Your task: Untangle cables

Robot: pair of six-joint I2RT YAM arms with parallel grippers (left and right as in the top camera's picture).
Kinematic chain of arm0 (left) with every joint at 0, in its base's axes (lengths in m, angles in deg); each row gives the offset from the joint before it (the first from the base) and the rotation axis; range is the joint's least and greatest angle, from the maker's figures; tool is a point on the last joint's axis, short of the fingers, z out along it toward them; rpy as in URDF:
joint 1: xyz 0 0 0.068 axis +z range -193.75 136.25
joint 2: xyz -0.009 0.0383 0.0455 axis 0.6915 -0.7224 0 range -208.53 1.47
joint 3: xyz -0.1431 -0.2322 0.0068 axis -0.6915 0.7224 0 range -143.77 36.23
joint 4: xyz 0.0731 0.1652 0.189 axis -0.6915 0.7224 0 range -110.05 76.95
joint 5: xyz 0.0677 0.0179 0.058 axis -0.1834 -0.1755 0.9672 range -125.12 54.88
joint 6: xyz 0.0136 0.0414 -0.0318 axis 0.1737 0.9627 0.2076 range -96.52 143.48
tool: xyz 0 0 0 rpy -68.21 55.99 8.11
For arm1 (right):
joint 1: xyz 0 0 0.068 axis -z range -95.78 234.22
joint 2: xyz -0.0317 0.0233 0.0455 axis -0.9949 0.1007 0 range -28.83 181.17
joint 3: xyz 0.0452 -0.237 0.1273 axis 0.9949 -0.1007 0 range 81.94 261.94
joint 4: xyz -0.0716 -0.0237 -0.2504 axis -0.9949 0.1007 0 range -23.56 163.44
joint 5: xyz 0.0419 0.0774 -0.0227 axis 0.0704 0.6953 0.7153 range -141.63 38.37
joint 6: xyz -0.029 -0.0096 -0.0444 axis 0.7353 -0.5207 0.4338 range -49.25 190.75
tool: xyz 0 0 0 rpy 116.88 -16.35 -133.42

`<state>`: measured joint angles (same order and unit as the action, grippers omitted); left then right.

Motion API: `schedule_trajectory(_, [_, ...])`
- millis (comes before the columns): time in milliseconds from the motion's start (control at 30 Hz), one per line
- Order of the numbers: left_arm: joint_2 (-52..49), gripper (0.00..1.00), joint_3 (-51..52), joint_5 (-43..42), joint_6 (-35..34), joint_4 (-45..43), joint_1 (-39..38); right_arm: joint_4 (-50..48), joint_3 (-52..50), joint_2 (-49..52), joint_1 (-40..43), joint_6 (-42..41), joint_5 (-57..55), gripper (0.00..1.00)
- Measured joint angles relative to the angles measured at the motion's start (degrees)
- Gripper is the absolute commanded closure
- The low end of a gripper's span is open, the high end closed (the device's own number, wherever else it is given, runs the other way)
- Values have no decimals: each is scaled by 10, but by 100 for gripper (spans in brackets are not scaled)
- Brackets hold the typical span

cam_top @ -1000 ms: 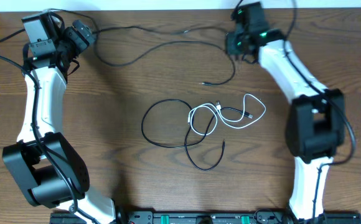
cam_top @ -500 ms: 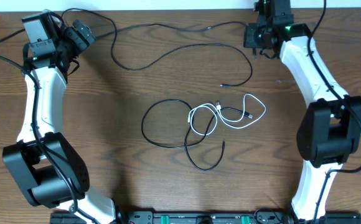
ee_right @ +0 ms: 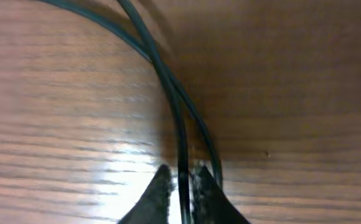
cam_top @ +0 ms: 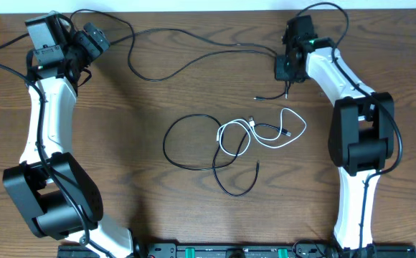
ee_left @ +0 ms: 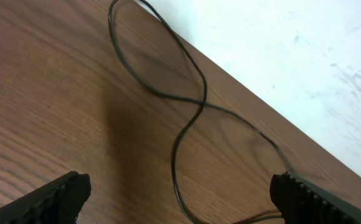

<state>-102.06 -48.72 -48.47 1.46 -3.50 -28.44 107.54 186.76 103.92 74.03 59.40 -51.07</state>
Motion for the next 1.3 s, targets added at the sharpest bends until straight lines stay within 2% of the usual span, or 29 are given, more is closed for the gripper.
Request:
schedule_trajectory(167, [0, 2, 0, 0, 0, 0, 0, -1, 0, 2, 1, 2, -30, 50])
schedule_trajectory(200, [0, 2, 0, 0, 0, 0, 0, -2, 0, 2, 2, 3, -35, 48])
schedule_trajectory(400, [0, 2, 0, 0, 0, 0, 0, -8, 0, 2, 9, 3, -46, 48])
schedule_trajectory(567, [0, 2, 0, 0, 0, 0, 0, -12, 0, 6, 11, 13, -25, 44])
schedule_trajectory(700, [0, 2, 0, 0, 0, 0, 0, -17, 2, 17, 10, 19, -18, 56])
schedule_trajectory(733, [0, 2, 0, 0, 0, 0, 0, -18, 3, 19, 9, 21, -21, 61])
schedule_trajectory(833, [0, 2, 0, 0, 0, 0, 0, -17, 4, 19, 9, 26, -18, 99])
schedule_trajectory(1300, [0, 2, 0, 0, 0, 0, 0, 24, 4, 6, 12, -13, 25, 99])
